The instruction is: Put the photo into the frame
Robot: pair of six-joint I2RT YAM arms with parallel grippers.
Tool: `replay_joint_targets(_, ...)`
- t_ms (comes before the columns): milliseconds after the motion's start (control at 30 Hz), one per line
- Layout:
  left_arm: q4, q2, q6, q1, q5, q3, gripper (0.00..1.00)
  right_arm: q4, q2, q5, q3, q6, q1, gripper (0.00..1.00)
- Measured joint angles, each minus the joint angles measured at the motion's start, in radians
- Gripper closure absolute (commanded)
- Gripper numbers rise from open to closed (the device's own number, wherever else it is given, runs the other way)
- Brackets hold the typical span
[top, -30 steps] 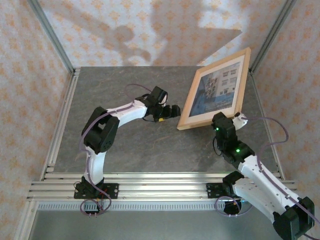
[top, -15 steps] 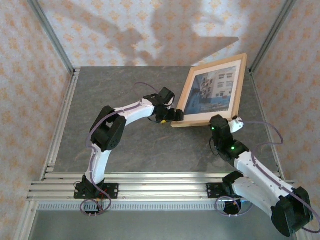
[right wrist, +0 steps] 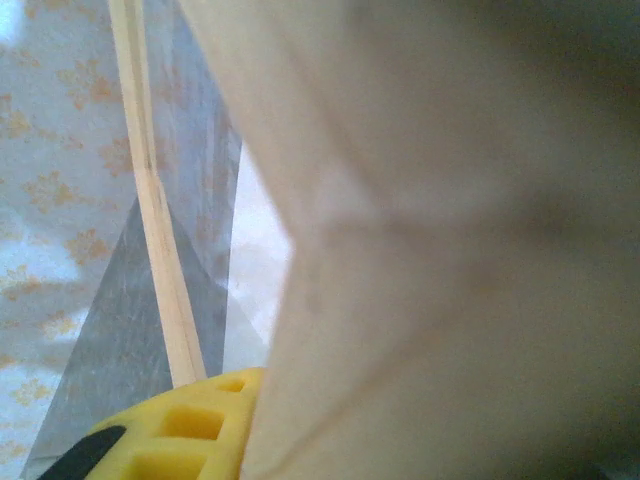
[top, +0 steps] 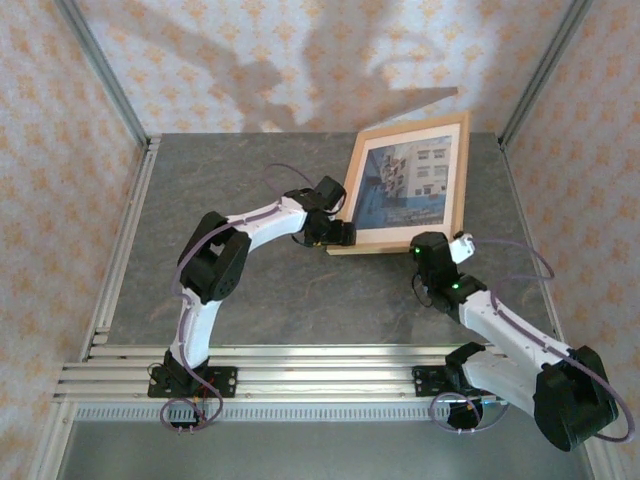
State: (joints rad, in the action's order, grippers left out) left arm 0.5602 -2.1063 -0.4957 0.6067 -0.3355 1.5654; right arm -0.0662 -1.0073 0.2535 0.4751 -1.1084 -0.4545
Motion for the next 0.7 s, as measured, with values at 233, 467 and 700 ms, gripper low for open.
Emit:
replay_joint_targets(233, 0.000, 0.102, 0.006, -0.005, 0.039, -0.140, 0.19, -0.013, -0.061, -0.092, 0.023, -0.006, -0.002, 1.00)
replay_joint_targets(467, 0.010, 0.185, 0.024, -0.052, 0.056, -0.262, 0.17, 0.017, -0.160, -0.196, 0.054, -0.014, -0.011, 1.00)
replay_joint_targets(700, 0.064, 0.195, 0.057, -0.111, 0.126, -0.280, 0.15, 0.035, -0.277, -0.212, 0.062, -0.080, -0.016, 1.00)
